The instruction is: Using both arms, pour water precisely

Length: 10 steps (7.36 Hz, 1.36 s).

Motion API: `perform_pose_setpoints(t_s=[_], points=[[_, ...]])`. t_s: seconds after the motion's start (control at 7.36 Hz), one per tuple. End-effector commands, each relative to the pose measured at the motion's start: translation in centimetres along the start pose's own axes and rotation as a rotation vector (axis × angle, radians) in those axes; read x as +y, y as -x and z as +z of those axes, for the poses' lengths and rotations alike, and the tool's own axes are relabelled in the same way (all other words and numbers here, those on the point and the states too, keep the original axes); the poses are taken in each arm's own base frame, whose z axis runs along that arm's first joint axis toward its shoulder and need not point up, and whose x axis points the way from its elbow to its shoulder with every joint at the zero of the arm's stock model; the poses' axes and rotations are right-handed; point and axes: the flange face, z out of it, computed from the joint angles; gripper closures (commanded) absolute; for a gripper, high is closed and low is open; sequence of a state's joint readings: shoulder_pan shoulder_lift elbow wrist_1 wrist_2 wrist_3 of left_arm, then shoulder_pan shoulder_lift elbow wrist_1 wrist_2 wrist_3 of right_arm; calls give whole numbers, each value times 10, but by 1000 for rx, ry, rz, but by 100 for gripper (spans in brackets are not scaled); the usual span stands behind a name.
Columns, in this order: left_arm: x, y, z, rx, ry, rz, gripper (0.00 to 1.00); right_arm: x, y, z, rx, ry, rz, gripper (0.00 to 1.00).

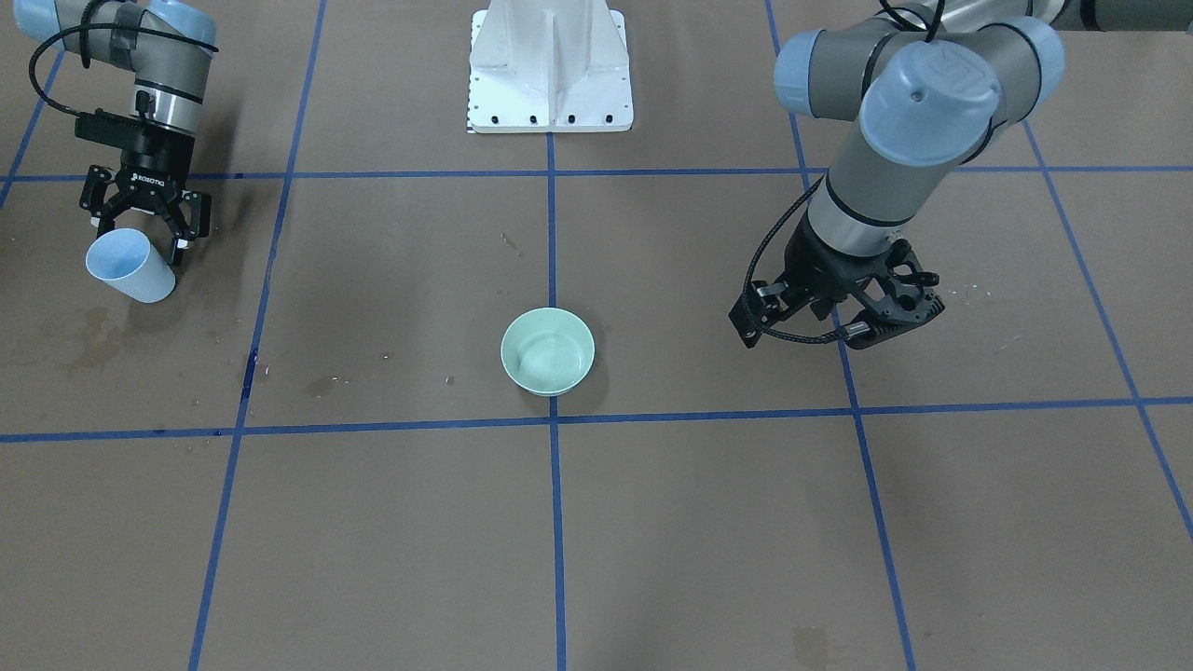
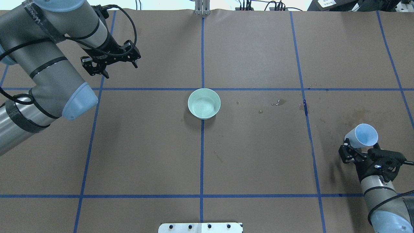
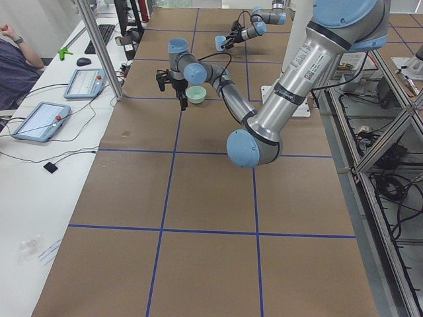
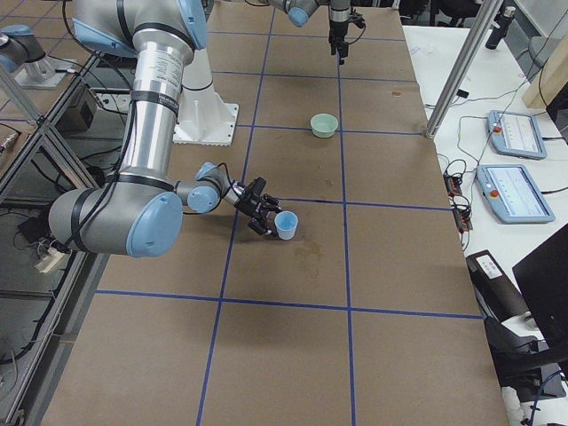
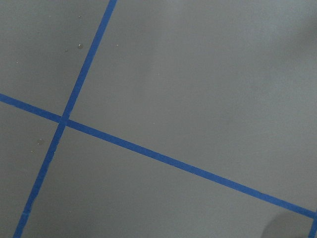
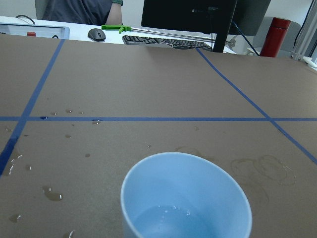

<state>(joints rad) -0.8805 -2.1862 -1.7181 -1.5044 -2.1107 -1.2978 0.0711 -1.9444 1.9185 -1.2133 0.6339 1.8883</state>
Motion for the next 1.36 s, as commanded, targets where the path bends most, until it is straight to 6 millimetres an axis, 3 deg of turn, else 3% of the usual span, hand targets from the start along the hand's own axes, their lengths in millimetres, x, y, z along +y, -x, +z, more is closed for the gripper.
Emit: perform_pose_setpoints(t_s=[0.0, 1.22], points=[[0, 0, 0, -1, 0, -1, 0, 10, 6, 6, 1, -8, -3, 2], [0, -1, 0, 0, 1, 0, 0, 8, -2, 17, 27, -19, -13, 2]])
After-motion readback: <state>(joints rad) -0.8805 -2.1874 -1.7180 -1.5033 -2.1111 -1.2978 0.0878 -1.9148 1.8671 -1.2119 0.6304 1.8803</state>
